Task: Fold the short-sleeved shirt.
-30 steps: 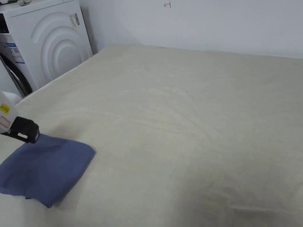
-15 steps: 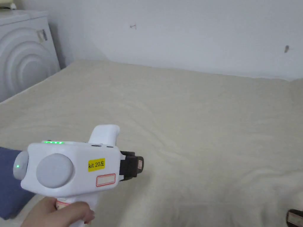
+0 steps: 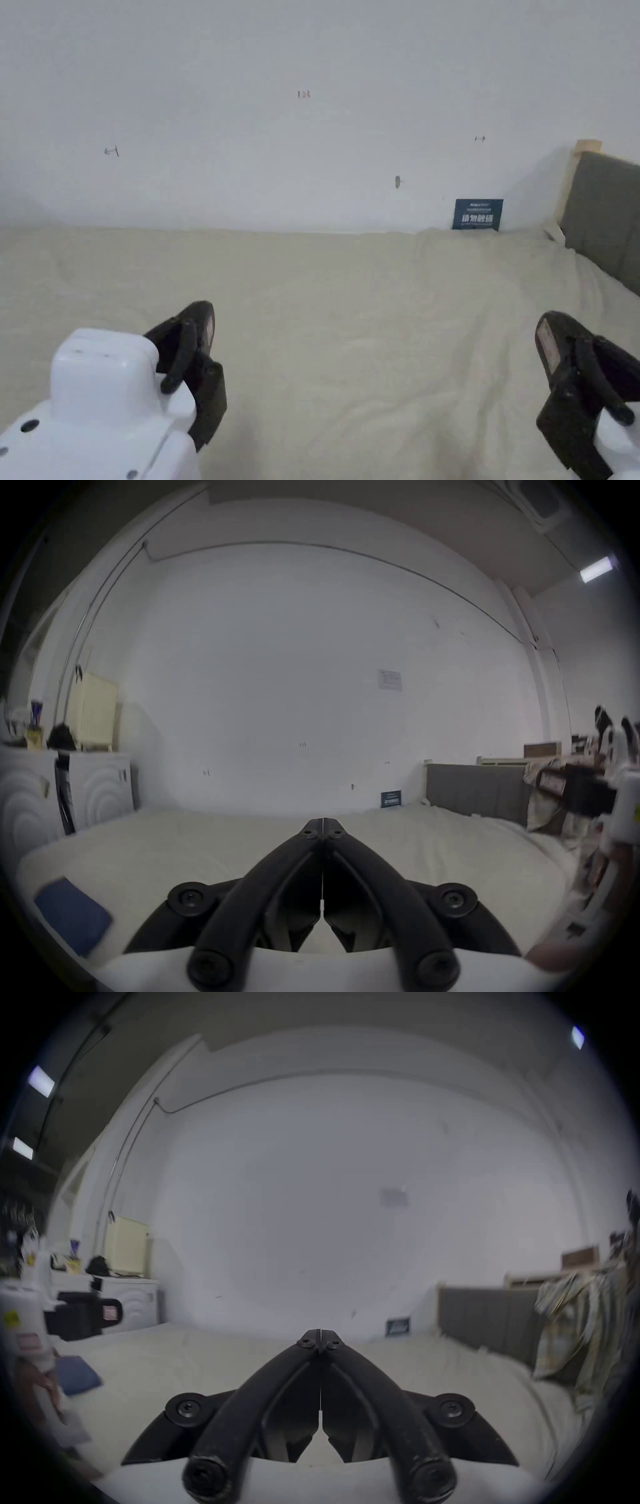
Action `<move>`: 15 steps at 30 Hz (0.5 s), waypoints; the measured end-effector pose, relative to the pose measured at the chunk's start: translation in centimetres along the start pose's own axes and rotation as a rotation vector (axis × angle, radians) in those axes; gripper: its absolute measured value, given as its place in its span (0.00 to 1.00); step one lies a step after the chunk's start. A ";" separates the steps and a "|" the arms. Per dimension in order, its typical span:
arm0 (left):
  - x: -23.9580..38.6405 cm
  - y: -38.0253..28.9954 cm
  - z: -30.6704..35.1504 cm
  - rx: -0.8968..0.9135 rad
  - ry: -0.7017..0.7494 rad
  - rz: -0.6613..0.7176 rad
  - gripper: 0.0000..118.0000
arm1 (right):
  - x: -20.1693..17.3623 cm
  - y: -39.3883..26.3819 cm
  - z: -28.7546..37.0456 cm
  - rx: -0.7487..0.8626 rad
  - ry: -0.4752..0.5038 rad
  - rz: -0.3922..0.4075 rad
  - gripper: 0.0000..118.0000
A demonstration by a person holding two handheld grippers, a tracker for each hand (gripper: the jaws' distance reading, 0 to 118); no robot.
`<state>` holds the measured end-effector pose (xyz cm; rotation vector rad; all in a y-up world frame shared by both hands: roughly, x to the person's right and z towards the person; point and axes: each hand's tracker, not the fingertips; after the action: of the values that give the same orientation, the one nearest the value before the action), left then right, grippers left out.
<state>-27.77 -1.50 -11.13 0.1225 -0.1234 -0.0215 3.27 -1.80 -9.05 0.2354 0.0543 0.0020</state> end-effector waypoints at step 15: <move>-0.2 -3.8 -0.3 -0.065 0.288 0.003 0.00 | 0.3 -5.7 -1.2 -0.121 -0.064 0.118 0.00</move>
<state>-27.95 -5.19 -11.94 0.0595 0.1649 -0.0045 3.47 -7.08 -11.57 0.1170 -0.0238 0.1147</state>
